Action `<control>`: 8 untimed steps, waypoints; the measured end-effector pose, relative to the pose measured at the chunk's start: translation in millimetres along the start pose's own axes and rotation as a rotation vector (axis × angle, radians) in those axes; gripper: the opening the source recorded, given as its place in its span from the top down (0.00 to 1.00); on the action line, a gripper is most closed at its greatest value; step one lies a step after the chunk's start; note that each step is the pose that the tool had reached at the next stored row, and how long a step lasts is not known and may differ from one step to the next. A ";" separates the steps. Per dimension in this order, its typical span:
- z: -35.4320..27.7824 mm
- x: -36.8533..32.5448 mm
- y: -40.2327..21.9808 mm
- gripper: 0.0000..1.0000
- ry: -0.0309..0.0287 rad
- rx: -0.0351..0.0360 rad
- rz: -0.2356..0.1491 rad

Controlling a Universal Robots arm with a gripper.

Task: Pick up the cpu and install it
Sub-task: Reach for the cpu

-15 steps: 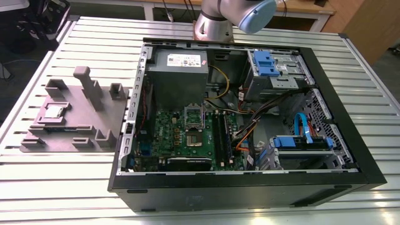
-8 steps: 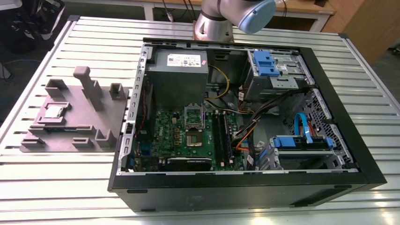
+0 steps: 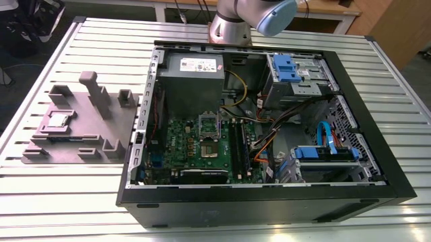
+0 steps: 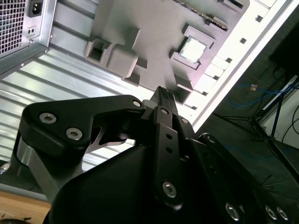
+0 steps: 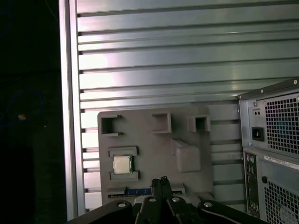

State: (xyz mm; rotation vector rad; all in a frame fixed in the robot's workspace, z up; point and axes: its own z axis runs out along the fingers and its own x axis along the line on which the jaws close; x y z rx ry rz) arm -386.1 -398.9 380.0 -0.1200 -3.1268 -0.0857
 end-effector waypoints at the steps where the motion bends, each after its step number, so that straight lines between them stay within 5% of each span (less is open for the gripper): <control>1: 0.0 0.3 -0.1 0.89 0.0006 0.0002 0.000; 8: 0.3 4.0 -0.4 0.89 0.0008 0.0000 0.000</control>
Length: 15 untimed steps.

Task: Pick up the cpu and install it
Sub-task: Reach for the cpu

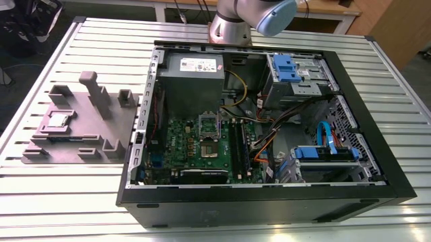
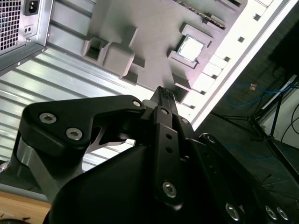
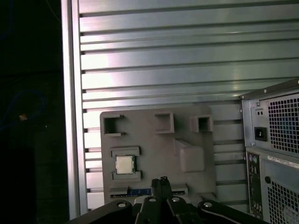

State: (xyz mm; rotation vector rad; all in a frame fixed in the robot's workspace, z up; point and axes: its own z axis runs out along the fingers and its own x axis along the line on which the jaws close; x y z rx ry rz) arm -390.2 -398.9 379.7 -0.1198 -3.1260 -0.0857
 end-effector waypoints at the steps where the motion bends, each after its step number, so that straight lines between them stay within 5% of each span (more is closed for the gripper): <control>1: 0.0 0.5 0.0 0.89 0.0000 0.0001 0.000; 15: 0.6 9.5 -0.8 0.89 0.0000 0.0001 0.000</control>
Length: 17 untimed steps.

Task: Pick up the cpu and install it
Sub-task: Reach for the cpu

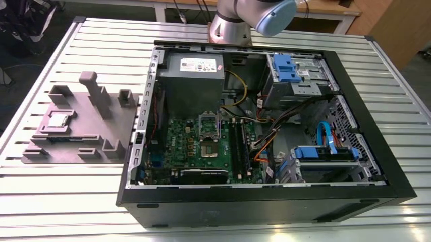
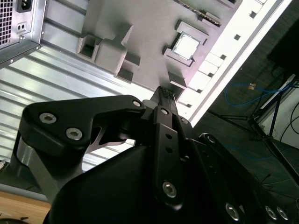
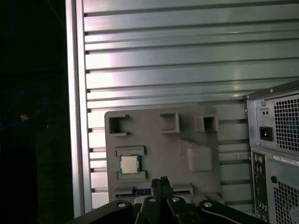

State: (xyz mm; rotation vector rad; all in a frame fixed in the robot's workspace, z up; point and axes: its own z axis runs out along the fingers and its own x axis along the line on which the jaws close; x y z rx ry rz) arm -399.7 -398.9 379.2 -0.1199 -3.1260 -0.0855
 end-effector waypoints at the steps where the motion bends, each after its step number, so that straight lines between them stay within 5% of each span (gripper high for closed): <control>1: 0.0 0.7 -0.1 0.89 0.0000 0.0000 0.000; 17: 1.4 21.5 -1.7 0.89 0.0000 0.0000 0.000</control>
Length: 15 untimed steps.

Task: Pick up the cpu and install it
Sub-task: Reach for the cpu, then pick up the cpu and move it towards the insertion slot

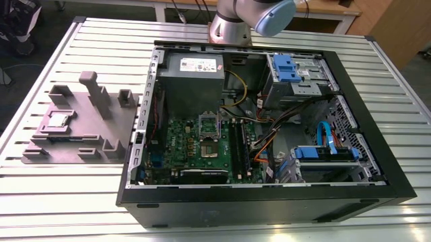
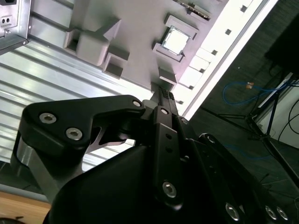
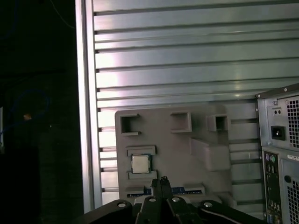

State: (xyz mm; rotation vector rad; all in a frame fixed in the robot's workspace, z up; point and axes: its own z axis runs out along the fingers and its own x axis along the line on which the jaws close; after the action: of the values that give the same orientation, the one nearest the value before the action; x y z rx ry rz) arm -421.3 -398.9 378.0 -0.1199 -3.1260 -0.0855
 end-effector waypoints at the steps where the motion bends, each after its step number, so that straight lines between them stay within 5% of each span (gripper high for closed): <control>1: 0.1 1.4 -0.1 0.89 -0.0001 -0.0001 0.000; 6: 0.8 8.2 -0.7 0.89 0.0007 0.0000 0.000; 15: 0.9 8.6 -0.7 0.89 0.0017 0.0001 0.000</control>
State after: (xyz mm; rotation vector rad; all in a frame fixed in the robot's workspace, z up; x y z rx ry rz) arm -430.0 -398.9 377.2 -0.1199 -3.1243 -0.0854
